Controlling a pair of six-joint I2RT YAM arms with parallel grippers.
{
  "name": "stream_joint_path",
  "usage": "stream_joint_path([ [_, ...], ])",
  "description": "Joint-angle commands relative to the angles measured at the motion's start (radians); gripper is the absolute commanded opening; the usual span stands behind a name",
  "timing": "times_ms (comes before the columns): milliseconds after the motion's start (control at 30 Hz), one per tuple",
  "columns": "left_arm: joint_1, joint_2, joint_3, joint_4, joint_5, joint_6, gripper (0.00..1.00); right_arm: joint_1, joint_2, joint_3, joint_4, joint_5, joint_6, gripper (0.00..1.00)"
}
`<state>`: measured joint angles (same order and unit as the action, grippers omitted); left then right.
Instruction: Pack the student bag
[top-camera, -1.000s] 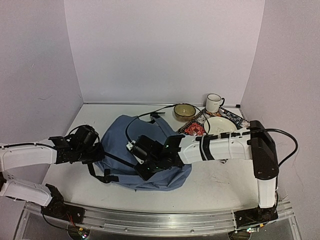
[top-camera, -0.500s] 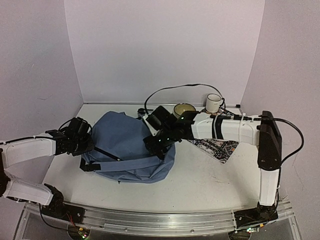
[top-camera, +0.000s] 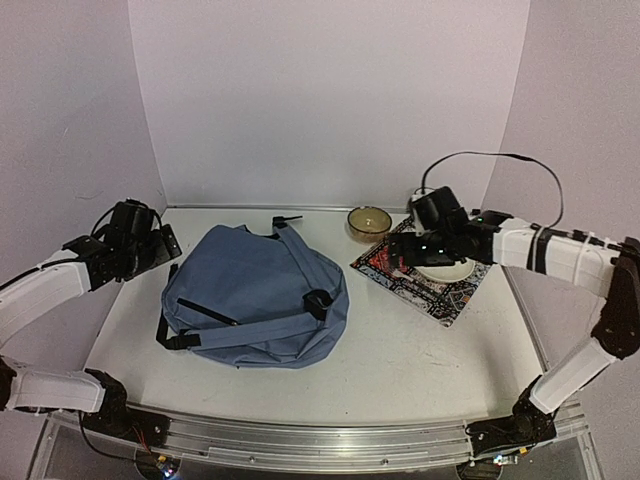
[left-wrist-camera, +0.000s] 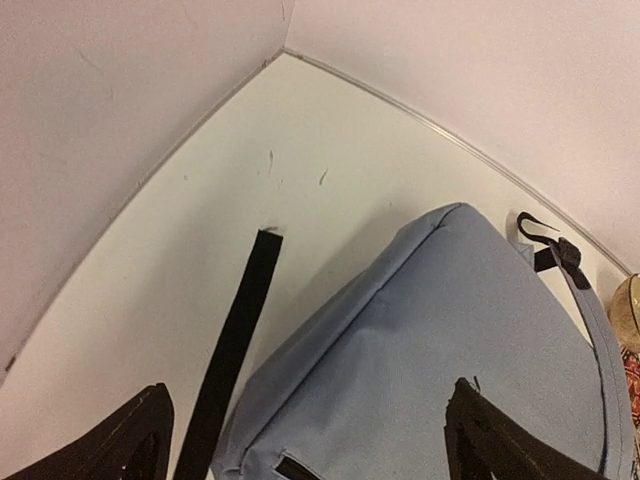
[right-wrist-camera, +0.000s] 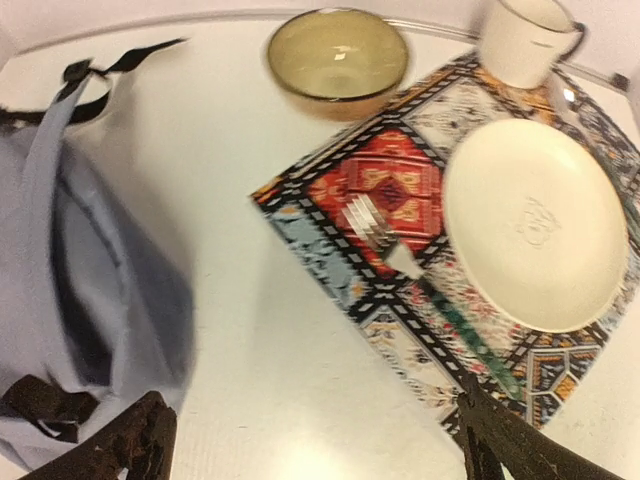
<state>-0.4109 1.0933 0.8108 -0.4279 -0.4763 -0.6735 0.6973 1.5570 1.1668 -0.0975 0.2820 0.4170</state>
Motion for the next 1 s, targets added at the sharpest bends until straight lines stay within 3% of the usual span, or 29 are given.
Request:
stream_joint_path([
  [0, 0.024, -0.095, 0.103, -0.085, -0.031, 0.060, 0.99, -0.109, -0.224, -0.124, 0.019, 0.109, 0.075, 0.98],
  [233, 0.024, -0.269, 0.152, -0.111, 0.013, 0.228, 1.00, -0.128, -0.589, -0.310, 0.016, 0.239, 0.082, 0.98],
  [467, 0.024, -0.444, 0.115, -0.106, -0.087, 0.335, 0.99, -0.127, -0.837, -0.438, -0.005, 0.291, 0.102, 0.98],
  [633, 0.024, -0.555, 0.025, -0.052, -0.156, 0.335, 0.99, -0.127, -0.933, -0.505, -0.006, 0.310, 0.127, 0.98],
  [967, 0.024, -0.673, -0.069, 0.020, -0.115, 0.365, 1.00, -0.128, -0.989, -0.556, 0.011, 0.338, 0.102, 0.98],
])
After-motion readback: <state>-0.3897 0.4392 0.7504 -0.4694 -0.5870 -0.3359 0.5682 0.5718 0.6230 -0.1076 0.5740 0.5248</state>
